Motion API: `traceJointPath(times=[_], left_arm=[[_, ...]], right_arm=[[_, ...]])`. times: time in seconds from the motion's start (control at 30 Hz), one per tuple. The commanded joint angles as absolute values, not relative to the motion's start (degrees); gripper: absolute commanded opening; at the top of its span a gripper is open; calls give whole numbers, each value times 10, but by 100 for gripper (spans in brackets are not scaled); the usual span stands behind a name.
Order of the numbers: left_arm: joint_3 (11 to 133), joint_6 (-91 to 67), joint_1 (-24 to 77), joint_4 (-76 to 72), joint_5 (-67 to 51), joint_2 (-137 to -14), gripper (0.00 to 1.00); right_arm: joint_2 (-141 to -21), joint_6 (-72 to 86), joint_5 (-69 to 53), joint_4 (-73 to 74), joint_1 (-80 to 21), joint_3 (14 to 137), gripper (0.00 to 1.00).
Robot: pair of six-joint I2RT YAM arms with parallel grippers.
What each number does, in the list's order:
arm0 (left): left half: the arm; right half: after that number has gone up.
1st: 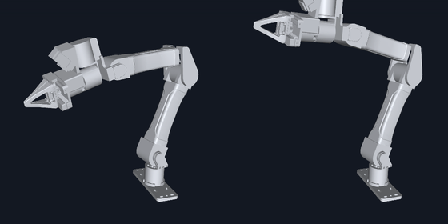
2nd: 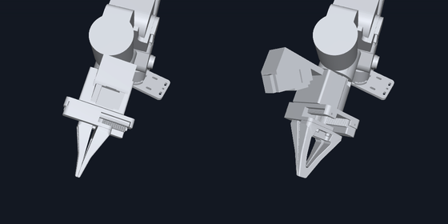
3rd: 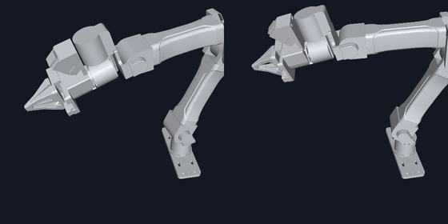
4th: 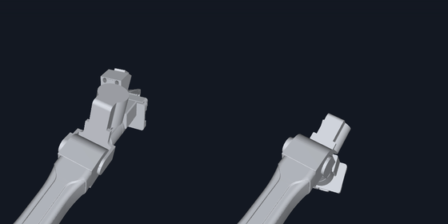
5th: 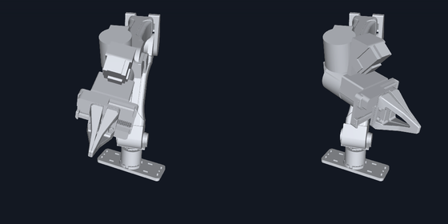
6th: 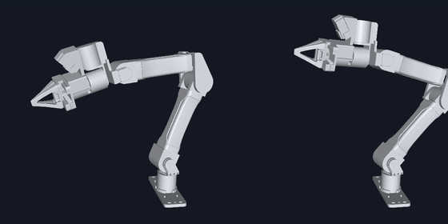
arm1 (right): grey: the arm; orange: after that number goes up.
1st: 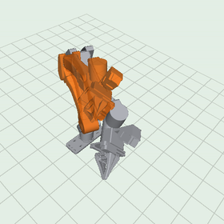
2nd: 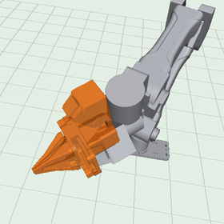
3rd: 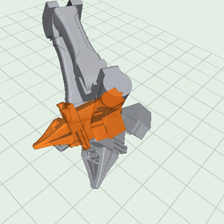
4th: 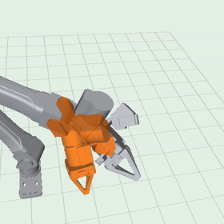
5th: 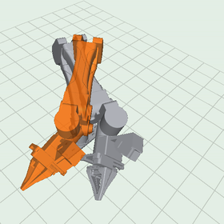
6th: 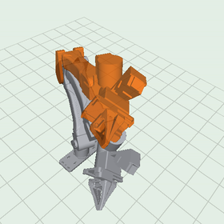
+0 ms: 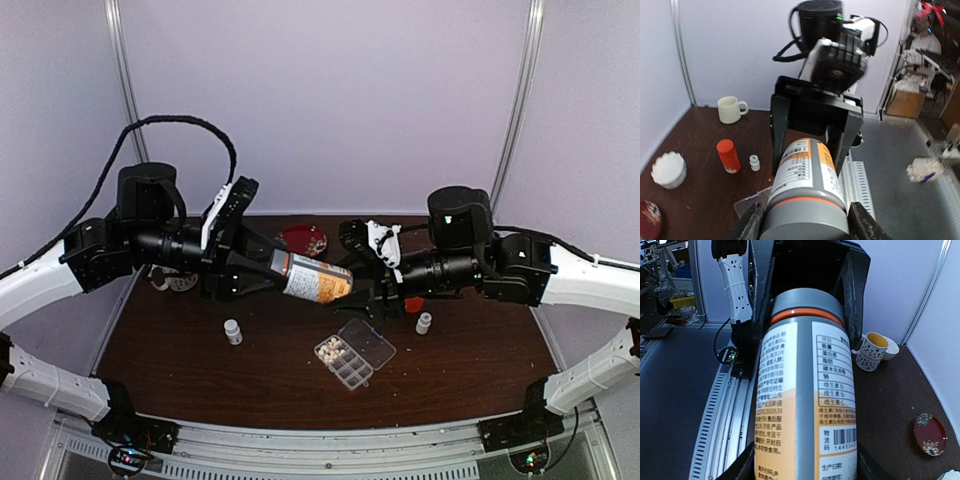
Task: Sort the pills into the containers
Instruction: Screw the lid of the pill bottle onto the pill bottle.
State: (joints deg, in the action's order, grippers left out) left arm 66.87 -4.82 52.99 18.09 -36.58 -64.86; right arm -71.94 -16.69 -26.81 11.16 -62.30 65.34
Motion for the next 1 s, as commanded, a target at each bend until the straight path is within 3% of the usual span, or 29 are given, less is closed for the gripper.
traceJointPath(times=[0.0, 0.17, 0.3, 0.63, 0.7, 0.83, 0.93, 0.97], left_arm=[[634, 207, 553, 141, -434, -621, 7], [675, 437, 553, 243, -410, -643, 0], [695, 660, 554, 318, -410, -657, 0], [658, 951, 573, 296, -234, -640, 4], [639, 952, 576, 261, -223, -628, 17], [593, 829, 576, 150, -235, -590, 55], [583, 748, 576, 140, -241, -576, 95], [581, 709, 576, 135, -242, -572, 97]], right_arm=[[-727, -125, -404, 99, -615, 684, 0], [-730, -111, -429, 101, -610, 680, 0], [-737, -102, -438, 108, -607, 685, 0], [-739, -91, -444, 112, -600, 682, 0], [-739, -93, -436, 115, -599, 680, 0], [-733, -106, -419, 131, -597, 676, 0], [-724, -113, -404, 138, -596, 667, 0], [-722, -118, -399, 145, -596, 666, 0]])
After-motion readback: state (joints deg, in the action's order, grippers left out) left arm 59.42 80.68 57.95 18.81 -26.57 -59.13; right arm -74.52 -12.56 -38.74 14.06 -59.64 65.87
